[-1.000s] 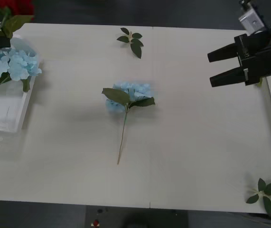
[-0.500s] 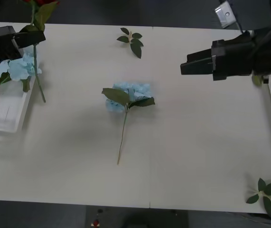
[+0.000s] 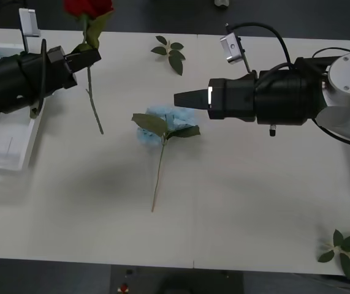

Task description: Put the red flowers into the right box and the blue flowers into the left box

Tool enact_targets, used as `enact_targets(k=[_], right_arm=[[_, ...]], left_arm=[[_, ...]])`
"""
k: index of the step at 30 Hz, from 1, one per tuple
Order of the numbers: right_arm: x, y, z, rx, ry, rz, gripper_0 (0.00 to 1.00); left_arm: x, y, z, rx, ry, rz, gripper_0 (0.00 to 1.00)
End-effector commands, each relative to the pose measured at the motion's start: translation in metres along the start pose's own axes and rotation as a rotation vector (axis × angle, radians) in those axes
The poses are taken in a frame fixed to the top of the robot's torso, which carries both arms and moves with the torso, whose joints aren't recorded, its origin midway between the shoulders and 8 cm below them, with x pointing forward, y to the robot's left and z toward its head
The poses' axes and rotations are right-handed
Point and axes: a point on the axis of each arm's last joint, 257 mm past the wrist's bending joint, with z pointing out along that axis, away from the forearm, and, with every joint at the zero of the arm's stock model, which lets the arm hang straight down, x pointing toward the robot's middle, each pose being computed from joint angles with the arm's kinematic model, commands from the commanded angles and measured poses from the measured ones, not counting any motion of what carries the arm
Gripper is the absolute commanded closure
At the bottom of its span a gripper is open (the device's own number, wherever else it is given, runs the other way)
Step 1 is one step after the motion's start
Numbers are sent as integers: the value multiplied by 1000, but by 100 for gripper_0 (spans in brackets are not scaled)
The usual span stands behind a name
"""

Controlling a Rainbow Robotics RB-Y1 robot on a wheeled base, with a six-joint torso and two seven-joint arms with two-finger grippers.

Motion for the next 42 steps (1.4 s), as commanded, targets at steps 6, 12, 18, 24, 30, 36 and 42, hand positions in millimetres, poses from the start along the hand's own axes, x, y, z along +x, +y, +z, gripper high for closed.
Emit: enact_targets(k=[6, 12, 18, 24, 30, 36, 42], right_arm=[[-14, -9, 47, 0, -72, 16, 9], [-5, -39, 77, 60, -86, -3, 8], [2, -49, 88, 80, -75, -3, 9], [13, -48, 84, 81, -10, -22, 9], [34, -37, 90, 63, 67, -17, 9], [34, -28, 100, 48, 54, -9, 8], [25, -23, 119, 51, -6, 4, 8]], left_arm=[[23, -3, 44, -32, -4, 30, 100], [37, -16, 62, -4, 6, 0, 100], [49, -25, 79, 2, 5, -32, 100], [52, -26, 83, -4, 2, -37, 100], [59, -23, 93, -33, -1, -45, 100], [62, -25, 95, -29, 4, -47, 100], [63, -25, 95, -30, 5, -46, 100]])
